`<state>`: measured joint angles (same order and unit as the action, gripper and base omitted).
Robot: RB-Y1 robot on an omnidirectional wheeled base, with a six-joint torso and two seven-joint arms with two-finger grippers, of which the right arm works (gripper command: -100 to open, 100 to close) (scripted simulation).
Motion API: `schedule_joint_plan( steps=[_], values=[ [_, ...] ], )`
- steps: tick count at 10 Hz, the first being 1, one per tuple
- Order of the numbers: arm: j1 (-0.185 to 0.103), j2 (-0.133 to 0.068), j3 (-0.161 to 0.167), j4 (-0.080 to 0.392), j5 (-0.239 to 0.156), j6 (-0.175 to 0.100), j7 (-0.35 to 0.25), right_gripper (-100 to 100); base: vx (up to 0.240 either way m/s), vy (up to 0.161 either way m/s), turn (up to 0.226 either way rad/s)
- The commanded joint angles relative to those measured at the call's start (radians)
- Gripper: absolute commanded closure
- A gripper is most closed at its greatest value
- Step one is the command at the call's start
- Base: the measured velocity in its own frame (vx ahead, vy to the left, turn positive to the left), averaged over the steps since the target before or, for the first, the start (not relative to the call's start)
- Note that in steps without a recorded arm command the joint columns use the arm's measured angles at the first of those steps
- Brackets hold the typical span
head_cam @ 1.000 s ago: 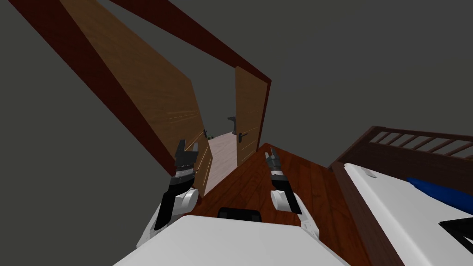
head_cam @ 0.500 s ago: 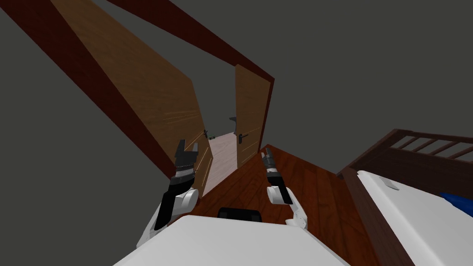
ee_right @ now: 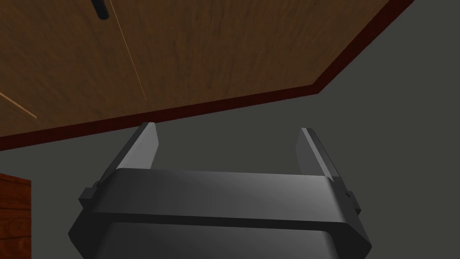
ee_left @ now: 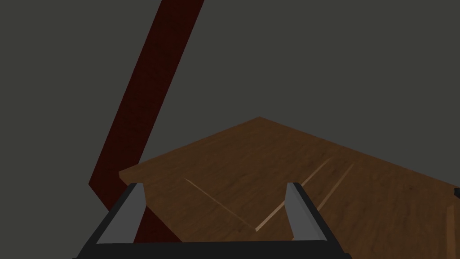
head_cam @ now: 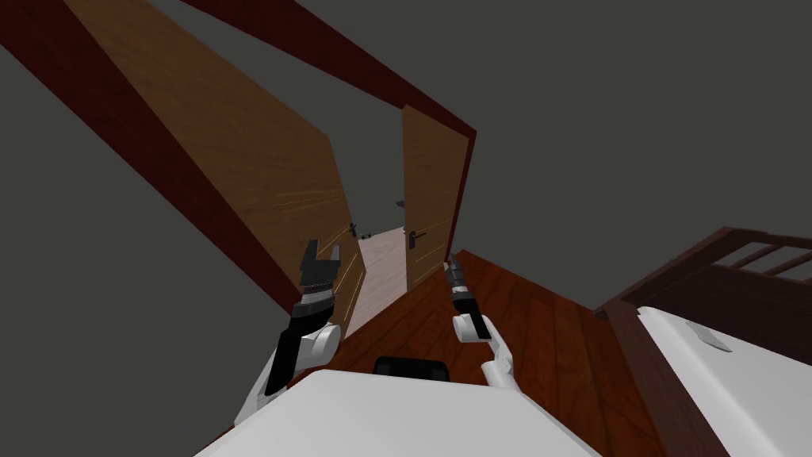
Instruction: Push the door open
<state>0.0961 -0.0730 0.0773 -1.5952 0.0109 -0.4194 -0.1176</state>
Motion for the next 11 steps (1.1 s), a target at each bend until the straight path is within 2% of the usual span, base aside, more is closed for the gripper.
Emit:
schedule_joint_plan(
  steps=[1,3,4,9,10,11],
  values=[
    [-0.021,-0.001,0.005,0.04,0.0,-0.005,-0.001,-100,0.041,-0.05,0.059],
    [-0.063,-0.002,0.011,0.1,0.001,-0.01,-0.003,-100,0.076,-0.082,0.109],
    [-0.063,-0.002,0.011,0.107,0.001,-0.01,-0.003,-100,0.043,-0.079,0.024],
    [-0.169,0.001,0.028,0.264,0.004,-0.024,-0.006,-100,0.063,-0.094,0.086],
    [-0.169,0.001,0.028,0.273,0.004,-0.024,-0.006,-100,0.046,-0.077,0.05],
    [-0.19,0.002,0.031,0.306,0.004,-0.026,-0.006,-100,0.038,-0.061,0.063]
  ],
)
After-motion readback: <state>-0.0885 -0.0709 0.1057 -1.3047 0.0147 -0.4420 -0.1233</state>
